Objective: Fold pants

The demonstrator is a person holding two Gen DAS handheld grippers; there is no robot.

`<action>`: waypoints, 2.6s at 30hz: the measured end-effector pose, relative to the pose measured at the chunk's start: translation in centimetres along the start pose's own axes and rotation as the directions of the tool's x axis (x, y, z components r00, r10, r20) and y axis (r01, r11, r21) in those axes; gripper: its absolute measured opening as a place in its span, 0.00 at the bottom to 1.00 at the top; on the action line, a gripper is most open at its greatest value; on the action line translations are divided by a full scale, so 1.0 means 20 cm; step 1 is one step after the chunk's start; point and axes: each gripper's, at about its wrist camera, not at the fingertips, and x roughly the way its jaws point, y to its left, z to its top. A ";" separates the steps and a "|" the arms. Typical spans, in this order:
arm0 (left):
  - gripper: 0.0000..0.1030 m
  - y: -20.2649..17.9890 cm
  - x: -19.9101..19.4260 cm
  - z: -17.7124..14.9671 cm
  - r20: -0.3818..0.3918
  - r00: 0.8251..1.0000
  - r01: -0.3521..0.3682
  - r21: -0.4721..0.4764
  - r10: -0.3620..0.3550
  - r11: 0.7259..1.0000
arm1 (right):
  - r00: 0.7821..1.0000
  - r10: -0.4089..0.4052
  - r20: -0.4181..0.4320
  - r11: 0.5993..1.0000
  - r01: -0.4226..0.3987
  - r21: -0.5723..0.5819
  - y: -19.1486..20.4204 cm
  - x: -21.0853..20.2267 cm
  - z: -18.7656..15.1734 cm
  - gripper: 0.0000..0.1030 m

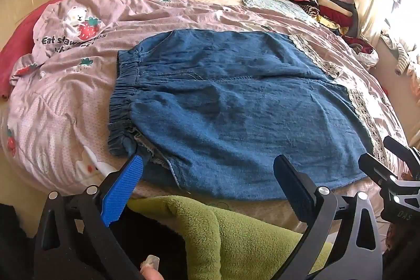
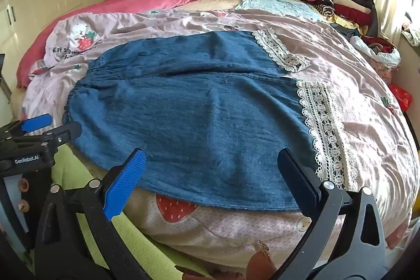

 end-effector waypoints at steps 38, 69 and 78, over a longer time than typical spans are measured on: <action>0.96 0.01 -0.03 0.01 0.014 1.000 -0.014 0.002 0.014 1.000 | 1.000 0.003 0.000 1.000 -0.003 -0.008 0.01 -0.01 0.00 0.92; 0.96 0.28 0.22 0.32 -0.001 0.995 -0.104 -0.079 0.104 0.991 | 0.995 0.090 0.050 0.979 -0.079 -0.186 0.15 0.35 0.56 0.92; 0.96 0.39 0.34 0.43 -0.013 0.991 -0.133 -0.099 0.132 0.986 | 0.992 0.127 0.013 0.959 -0.119 -0.257 0.27 0.56 0.72 0.92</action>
